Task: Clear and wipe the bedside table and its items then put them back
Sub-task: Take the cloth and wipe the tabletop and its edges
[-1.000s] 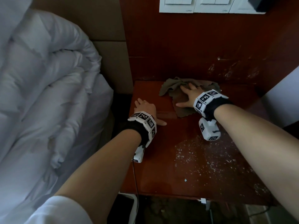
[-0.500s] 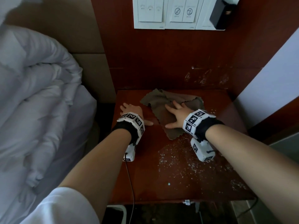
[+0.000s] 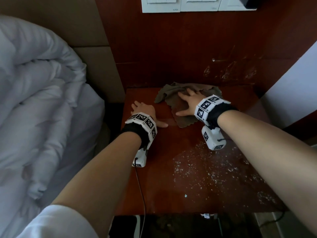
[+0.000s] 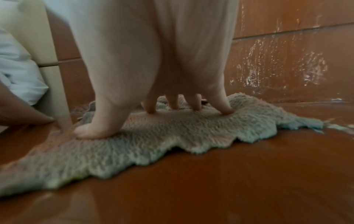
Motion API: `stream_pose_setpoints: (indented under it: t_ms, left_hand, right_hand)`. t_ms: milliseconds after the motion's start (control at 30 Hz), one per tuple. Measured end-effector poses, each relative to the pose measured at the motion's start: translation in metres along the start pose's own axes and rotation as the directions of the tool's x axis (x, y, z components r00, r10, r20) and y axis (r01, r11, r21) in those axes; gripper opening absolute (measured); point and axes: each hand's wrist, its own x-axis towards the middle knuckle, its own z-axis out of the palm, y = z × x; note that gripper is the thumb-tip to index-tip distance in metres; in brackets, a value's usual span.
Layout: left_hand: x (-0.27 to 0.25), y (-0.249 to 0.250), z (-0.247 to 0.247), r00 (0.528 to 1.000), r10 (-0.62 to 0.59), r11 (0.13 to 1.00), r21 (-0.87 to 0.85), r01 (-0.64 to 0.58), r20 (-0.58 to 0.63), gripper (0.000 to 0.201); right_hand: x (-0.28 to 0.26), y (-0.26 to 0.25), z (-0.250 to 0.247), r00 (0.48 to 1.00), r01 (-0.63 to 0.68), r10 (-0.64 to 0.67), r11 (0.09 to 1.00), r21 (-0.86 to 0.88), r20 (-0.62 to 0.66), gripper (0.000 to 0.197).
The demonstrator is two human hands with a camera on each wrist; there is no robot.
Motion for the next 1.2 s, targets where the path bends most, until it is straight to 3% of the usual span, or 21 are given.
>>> stream_pose_setpoints:
  t_ms: [533, 900, 1033, 1200]
  left_hand:
    - [0.0, 0.005, -0.003, 1.0, -0.011, 1.0, 0.027, 0.012, -0.029, 0.119]
    - [-0.005, 0.009, 0.0, 0.997, -0.062, 0.998, 0.001, 0.062, -0.04, 0.127]
    - [-0.015, 0.011, 0.003, 0.998, 0.013, 1.0, 0.011, -0.013, -0.055, 0.119]
    - [-0.036, 0.053, 0.012, 0.966, 0.26, 0.964, 0.063, -0.259, -0.009, 0.111]
  right_hand:
    - [-0.005, 0.013, 0.001, 0.999, 0.034, -0.035, 0.999, -0.027, -0.023, 0.091]
    - [-0.062, 0.083, 0.026, 0.988, -0.15, 0.152, 0.986, 0.069, -0.025, 0.087]
    - [-0.079, 0.09, 0.036, 0.982, -0.185, 0.188, 0.98, 0.076, -0.027, 0.088]
    - [-0.1, 0.094, 0.045, 0.98, -0.196, 0.197, 0.978, 0.074, -0.012, 0.087]
